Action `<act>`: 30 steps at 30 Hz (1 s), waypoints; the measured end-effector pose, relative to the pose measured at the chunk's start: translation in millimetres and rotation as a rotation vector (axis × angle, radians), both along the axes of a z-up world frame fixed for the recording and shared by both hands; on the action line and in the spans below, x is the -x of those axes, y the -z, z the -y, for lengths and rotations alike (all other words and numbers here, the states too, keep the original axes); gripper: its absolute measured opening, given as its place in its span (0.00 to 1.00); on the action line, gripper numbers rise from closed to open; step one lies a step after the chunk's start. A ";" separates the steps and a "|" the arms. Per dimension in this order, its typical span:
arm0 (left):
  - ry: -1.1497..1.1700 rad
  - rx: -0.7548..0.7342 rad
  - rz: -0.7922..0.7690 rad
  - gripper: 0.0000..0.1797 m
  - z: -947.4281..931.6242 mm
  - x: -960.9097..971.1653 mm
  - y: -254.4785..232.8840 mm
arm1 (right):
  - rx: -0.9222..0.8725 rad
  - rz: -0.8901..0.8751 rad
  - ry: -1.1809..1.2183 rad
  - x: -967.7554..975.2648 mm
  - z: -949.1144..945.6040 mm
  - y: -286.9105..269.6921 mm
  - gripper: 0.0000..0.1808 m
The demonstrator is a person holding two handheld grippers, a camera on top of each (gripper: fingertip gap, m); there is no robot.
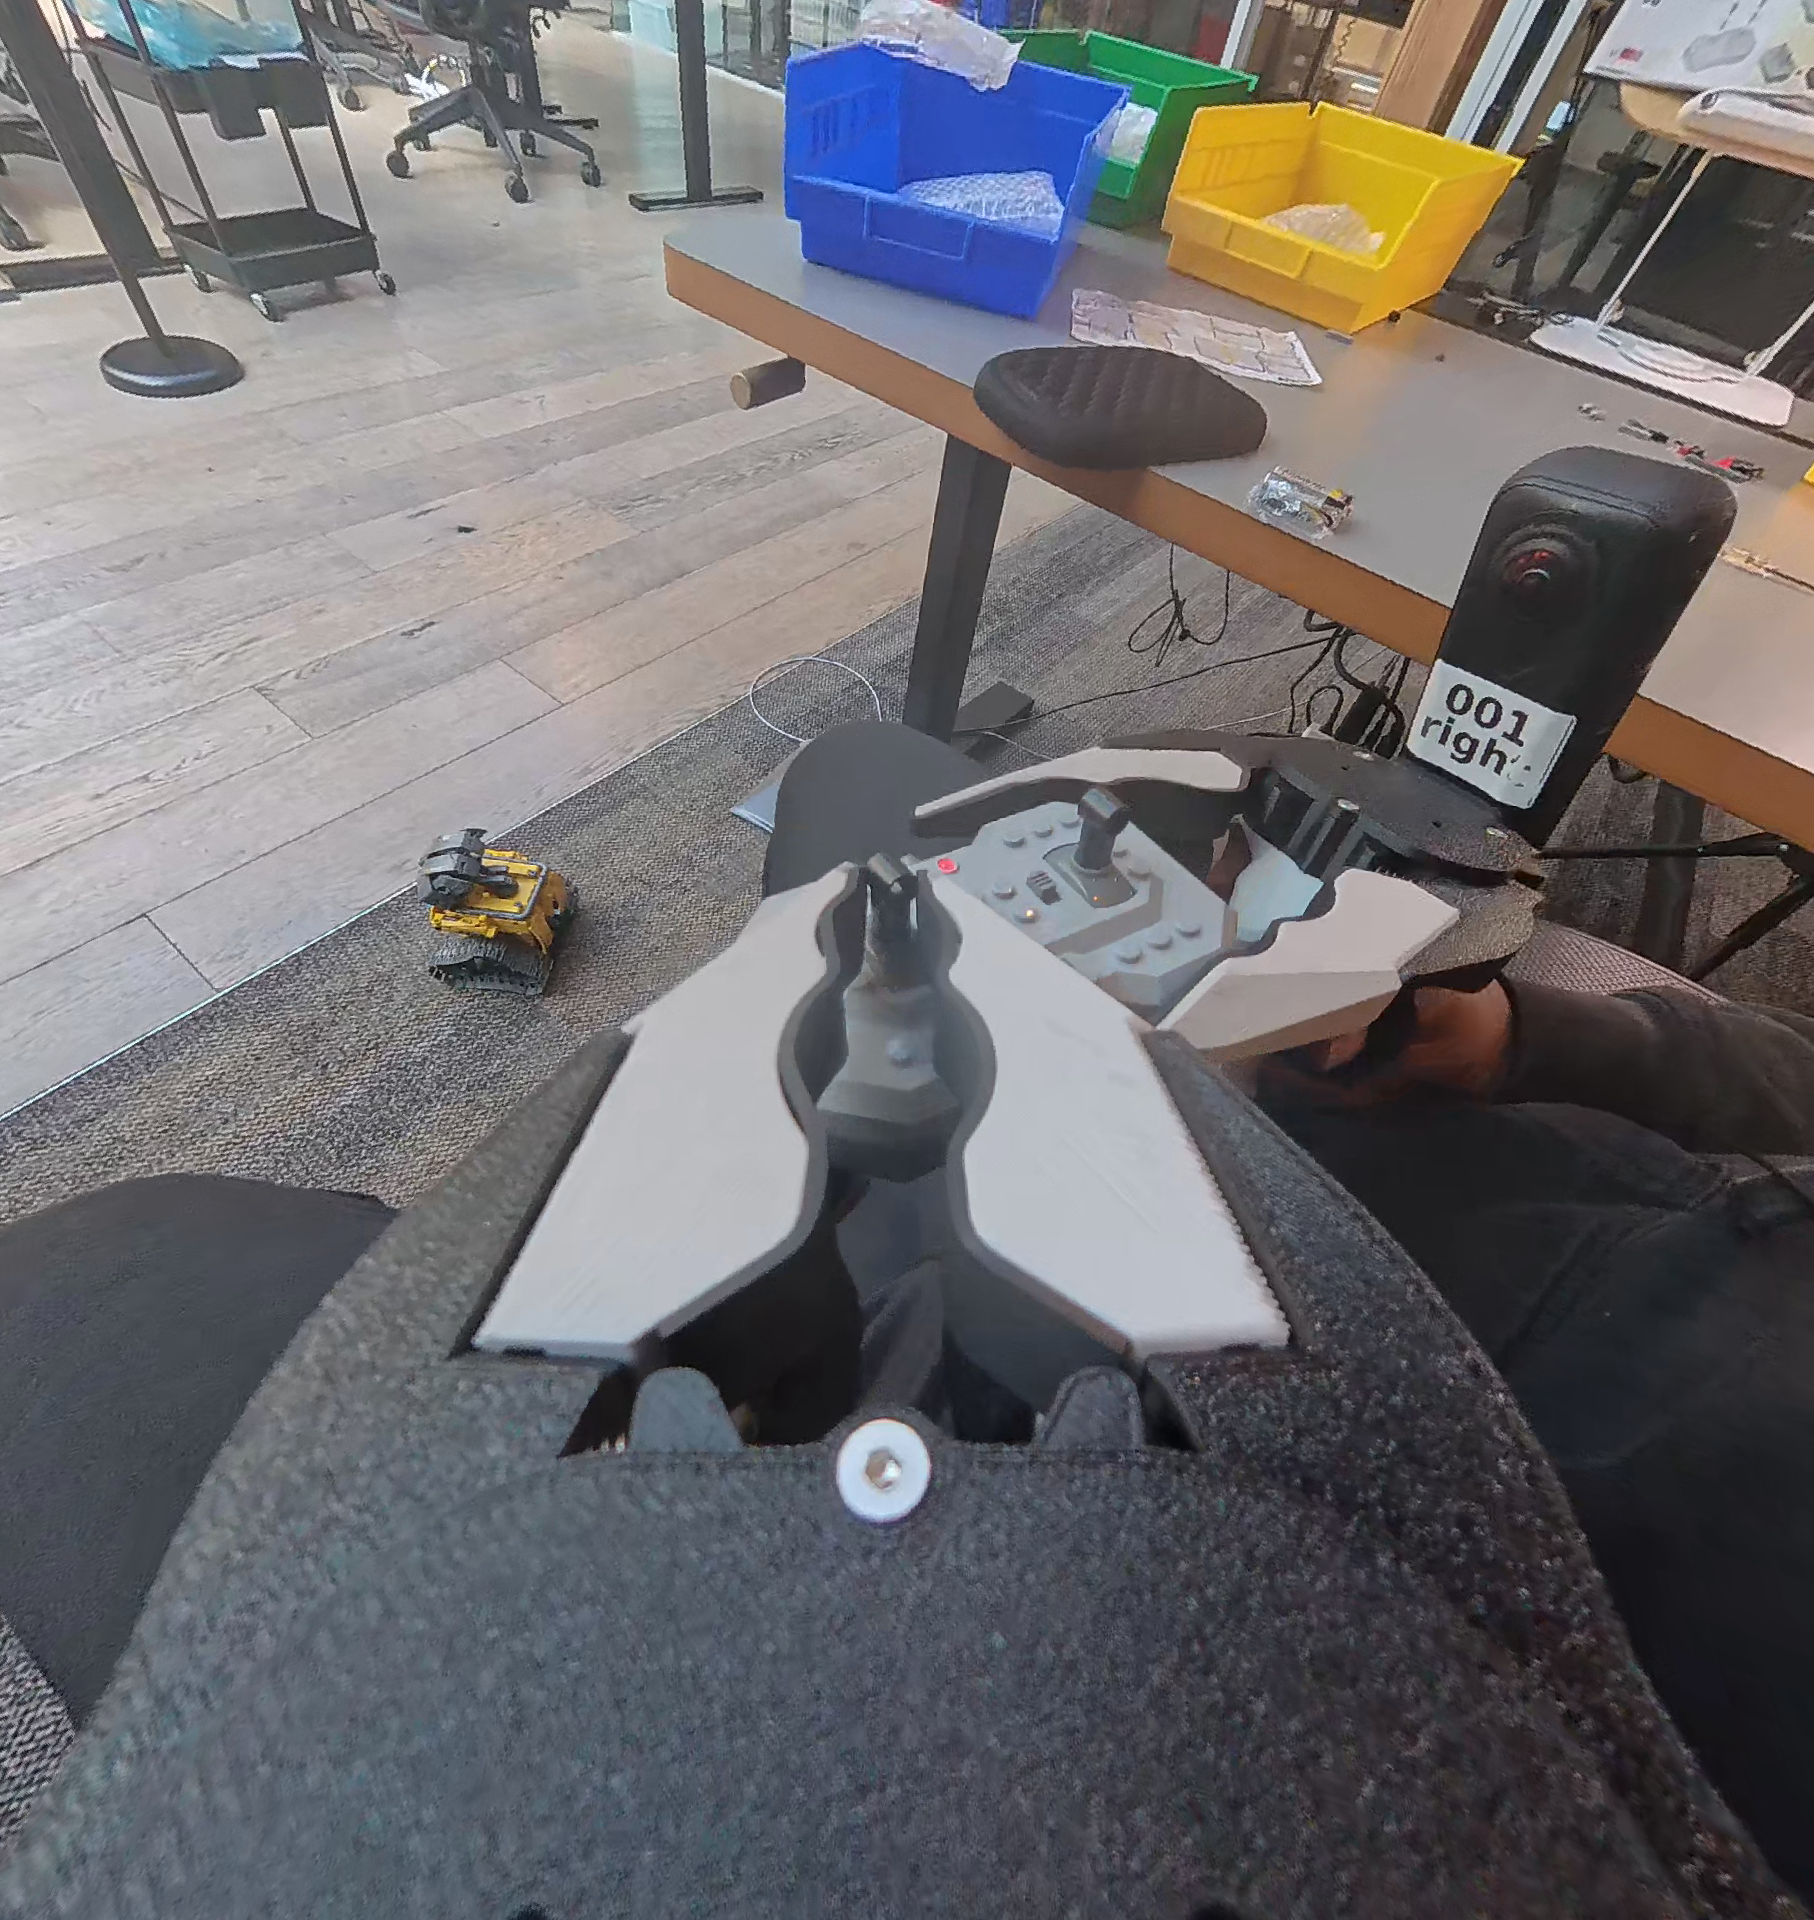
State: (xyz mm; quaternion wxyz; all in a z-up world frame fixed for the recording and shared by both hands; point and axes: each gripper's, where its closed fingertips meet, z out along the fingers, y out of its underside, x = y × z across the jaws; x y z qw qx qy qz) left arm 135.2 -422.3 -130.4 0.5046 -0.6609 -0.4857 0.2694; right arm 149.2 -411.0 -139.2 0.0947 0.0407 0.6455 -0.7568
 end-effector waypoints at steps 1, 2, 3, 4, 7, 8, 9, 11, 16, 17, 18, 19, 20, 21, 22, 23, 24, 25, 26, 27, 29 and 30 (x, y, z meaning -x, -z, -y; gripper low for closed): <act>0.000 -0.001 -0.001 0.04 0.2 -0.1 -0.3 | 0.003 0.002 0.000 0.0 -0.1 -0.8 0.41; -0.001 -0.003 -0.002 0.04 0.3 -0.1 -0.4 | 0.012 0.010 -0.002 0.3 -0.6 -2.6 0.41; -0.002 -0.003 -0.002 0.04 0.4 -0.2 -0.5 | 0.018 0.018 -0.004 0.5 -1.0 -4.0 0.41; -0.003 -0.005 -0.005 0.04 0.6 -0.2 -0.9 | 0.022 0.018 -0.003 0.7 -1.2 -5.1 0.42; -0.012 -0.016 -0.014 0.04 0.8 -0.4 -2.9 | 0.045 0.009 0.007 1.3 -2.3 -11.0 0.41; -0.015 -0.018 -0.016 0.05 1.0 -0.5 -2.7 | 0.059 0.013 0.008 1.9 -3.1 -14.1 0.41; -0.019 -0.023 -0.015 0.05 1.4 -0.7 -2.1 | 0.071 0.015 0.011 2.6 -3.9 -16.9 0.41; -0.031 -0.036 -0.014 0.06 2.8 -1.3 -1.5 | 0.082 0.012 0.007 2.6 -4.2 -20.4 0.41; -0.044 -0.080 -0.010 0.09 5.3 -4.7 -3.4 | 0.115 0.005 -0.006 0.2 -2.6 -29.4 0.41; -0.047 -0.085 -0.014 0.09 5.6 -5.5 -4.7 | 0.119 0.000 -0.009 -0.5 -2.1 -31.1 0.41; -0.046 -0.091 -0.018 0.08 5.6 -6.4 -6.1 | 0.123 -0.003 -0.011 -1.2 -1.6 -32.7 0.41; -0.039 -0.104 -0.022 0.06 4.4 -7.3 -7.9 | 0.128 -0.007 -0.013 -1.9 -1.2 -34.0 0.41; -0.033 -0.121 -0.025 0.04 3.1 -8.0 -9.8 | 0.134 -0.010 -0.013 -2.4 -1.1 -35.5 0.41; -0.033 -0.129 -0.030 0.04 2.7 -8.4 -11.3 | 0.139 -0.012 -0.011 -2.6 -1.2 -37.0 0.41; -0.033 -0.128 -0.032 0.04 2.7 -8.6 -12.0 | 0.140 -0.018 -0.010 -2.9 -1.2 -38.1 0.41; -0.032 -0.124 -0.033 0.04 2.6 -8.7 -12.6 | 0.137 -0.030 -0.005 -3.3 -1.2 -38.4 0.41; -0.032 -0.121 -0.034 0.04 2.5 -8.6 -13.0 | 0.136 -0.040 0.001 -3.6 -1.2 -38.4 0.41; -0.033 -0.118 -0.037 0.04 2.5 -8.5 -13.4 | 0.134 -0.047 0.005 -3.8 -1.1 -38.3 0.41; -0.033 -0.113 -0.038 0.03 2.4 -8.3 -13.6 | 0.131 -0.052 0.008 -3.7 -1.0 -37.8 0.41; -0.034 -0.108 -0.040 0.03 2.4 -8.0 -13.7 | 0.127 -0.057 0.011 -3.7 -1.0 -37.1 0.41; -0.035 -0.099 -0.044 0.03 2.6 -7.5 -14.4 | 0.115 -0.073 0.018 -4.0 -0.8 -35.0 0.41; -0.036 -0.094 -0.045 0.03 2.8 -7.1 -14.9 | 0.108 -0.081 0.024 -4.1 -0.5 -33.8 0.41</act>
